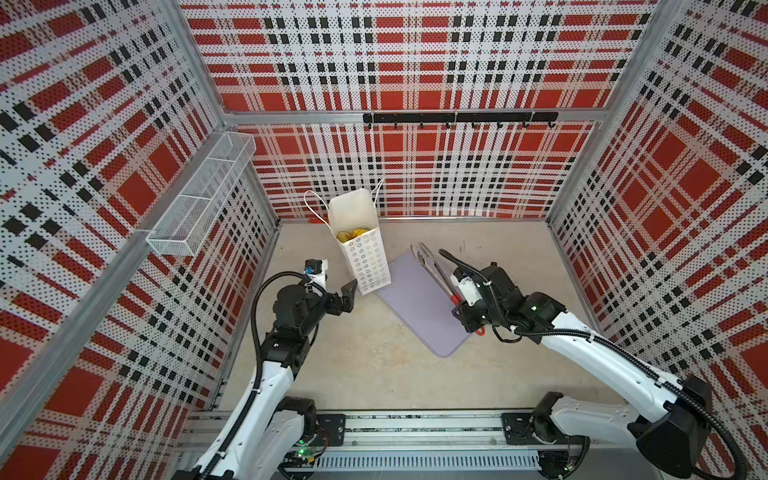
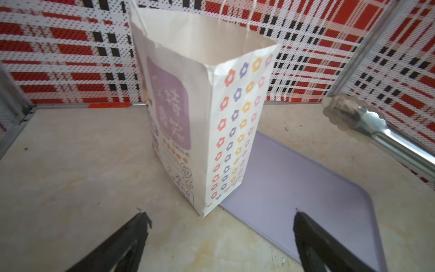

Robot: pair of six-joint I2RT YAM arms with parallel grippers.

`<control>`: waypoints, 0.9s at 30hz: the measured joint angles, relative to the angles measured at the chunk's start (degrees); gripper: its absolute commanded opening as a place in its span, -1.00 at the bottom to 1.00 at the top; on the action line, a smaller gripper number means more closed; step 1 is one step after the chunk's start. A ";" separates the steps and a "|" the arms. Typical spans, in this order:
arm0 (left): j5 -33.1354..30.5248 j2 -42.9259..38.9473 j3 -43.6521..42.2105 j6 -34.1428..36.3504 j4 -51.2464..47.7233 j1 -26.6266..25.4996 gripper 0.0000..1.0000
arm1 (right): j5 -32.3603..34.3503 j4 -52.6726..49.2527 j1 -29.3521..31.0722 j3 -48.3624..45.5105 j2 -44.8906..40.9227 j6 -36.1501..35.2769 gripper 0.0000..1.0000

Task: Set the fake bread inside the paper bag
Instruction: 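Lay the tongs down on the tray and release them with the right gripper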

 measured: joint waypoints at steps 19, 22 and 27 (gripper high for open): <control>-10.47 -1.55 -2.47 -9.75 -2.38 6.69 0.99 | -1.66 9.14 -3.32 0.63 26.97 6.43 -0.33; -10.45 -0.98 -3.13 -10.54 -0.98 7.08 0.99 | -1.46 10.64 -3.37 1.31 29.40 6.99 -0.12; -10.45 0.26 -4.07 -11.58 1.70 7.13 0.97 | -1.18 13.03 -3.48 1.57 30.64 7.85 0.01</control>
